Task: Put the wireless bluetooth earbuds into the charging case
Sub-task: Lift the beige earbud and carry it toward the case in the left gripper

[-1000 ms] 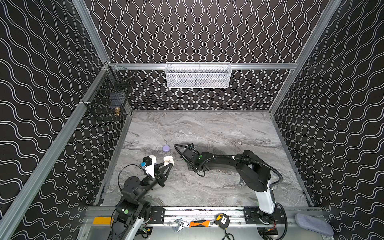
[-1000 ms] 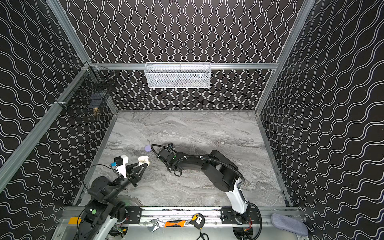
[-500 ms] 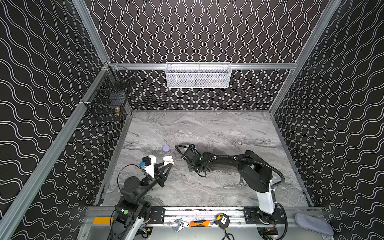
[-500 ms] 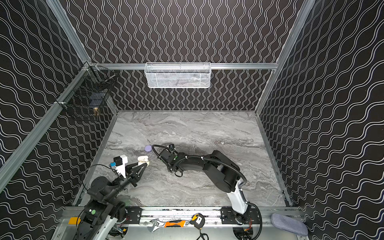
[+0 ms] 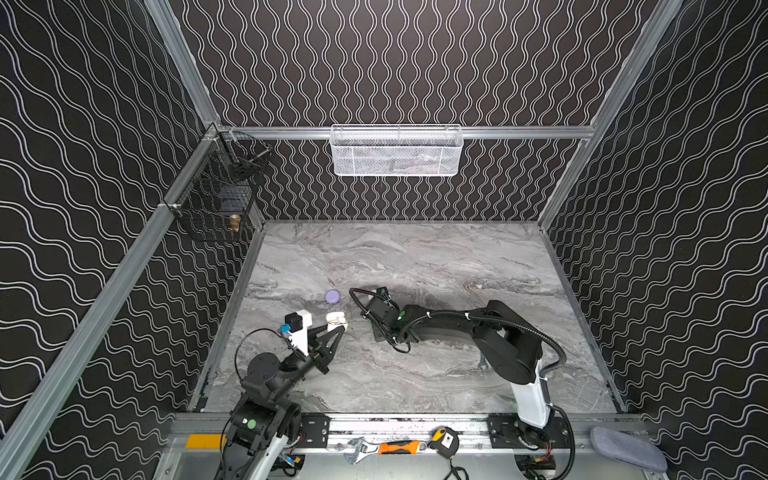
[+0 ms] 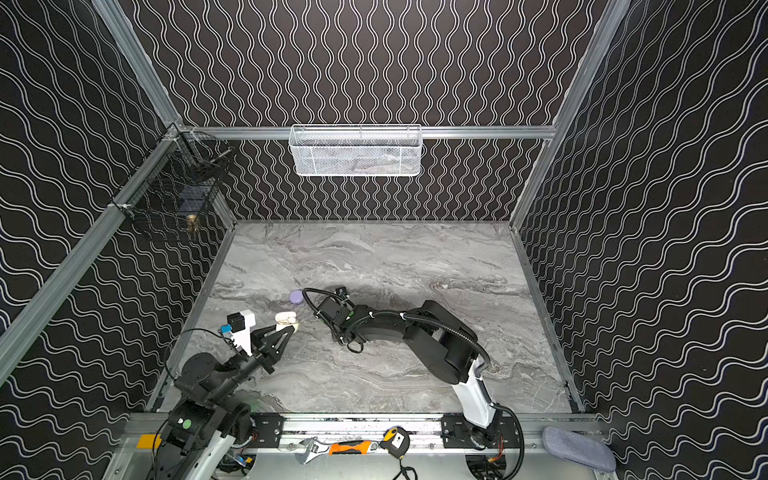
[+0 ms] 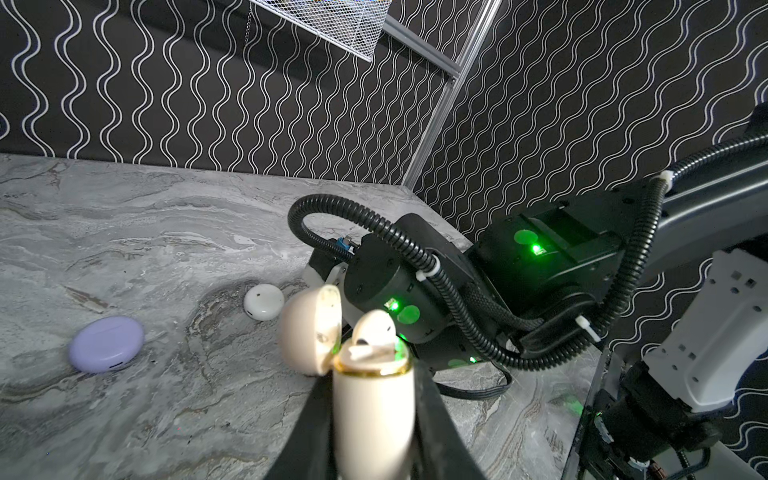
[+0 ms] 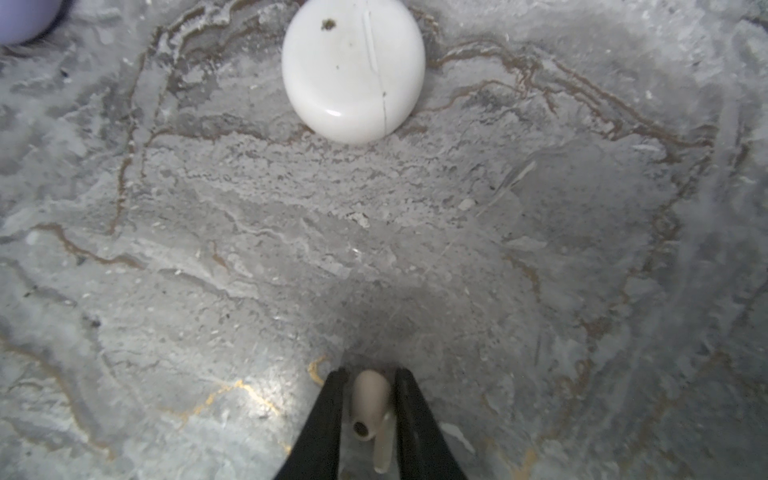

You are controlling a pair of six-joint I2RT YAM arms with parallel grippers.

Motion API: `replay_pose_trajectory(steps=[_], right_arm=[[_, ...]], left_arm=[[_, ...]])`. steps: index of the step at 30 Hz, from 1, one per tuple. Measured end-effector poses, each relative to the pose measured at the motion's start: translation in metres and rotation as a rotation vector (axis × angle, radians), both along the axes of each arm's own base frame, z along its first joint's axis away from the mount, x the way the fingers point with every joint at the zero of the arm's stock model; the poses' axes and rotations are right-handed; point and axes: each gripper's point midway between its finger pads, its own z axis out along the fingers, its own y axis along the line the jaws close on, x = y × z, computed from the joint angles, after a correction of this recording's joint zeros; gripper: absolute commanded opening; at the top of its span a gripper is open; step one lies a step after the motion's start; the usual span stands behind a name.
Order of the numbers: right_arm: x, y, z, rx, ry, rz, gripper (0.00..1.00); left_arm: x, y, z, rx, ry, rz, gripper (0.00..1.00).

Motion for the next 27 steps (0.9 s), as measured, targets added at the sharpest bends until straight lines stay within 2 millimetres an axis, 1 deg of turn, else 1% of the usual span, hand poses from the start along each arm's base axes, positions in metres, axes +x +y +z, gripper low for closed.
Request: replay_pose_trajectory(steps=[4,7,12,14,16,19,22,25,27], right_arm=[[0.000,0.000,0.000,0.001,-0.001,-0.001,0.19],[0.000,-0.001,0.000,0.001,-0.009,-0.004,0.15],[-0.004,-0.005,0.004,0.007,-0.008,-0.004,0.15],[-0.006,-0.007,0.010,0.014,-0.012,-0.004,0.14],[-0.005,-0.006,0.024,0.038,-0.027,-0.003,0.13],[-0.004,-0.005,0.055,0.096,-0.069,-0.005,0.13],[-0.004,-0.008,0.096,0.160,-0.137,-0.004,0.13],[-0.010,-0.011,0.146,0.241,-0.225,-0.004,0.13],[-0.021,-0.010,0.187,0.305,-0.309,0.016,0.13]], left_arm=[[0.000,0.000,0.000,0.000,0.000,0.000,0.00],[0.000,0.000,0.000,0.000,0.000,0.000,0.00],[0.000,0.000,0.000,0.000,0.000,0.000,0.00],[0.000,0.000,0.000,0.000,-0.001,0.000,0.00],[0.000,0.000,0.001,-0.001,-0.003,-0.001,0.00],[-0.001,-0.002,0.004,-0.007,-0.017,-0.013,0.00],[-0.003,-0.004,0.009,-0.016,-0.039,-0.032,0.00],[-0.005,-0.006,0.016,-0.027,-0.070,-0.048,0.00],[-0.006,-0.007,0.020,-0.031,-0.083,-0.052,0.00]])
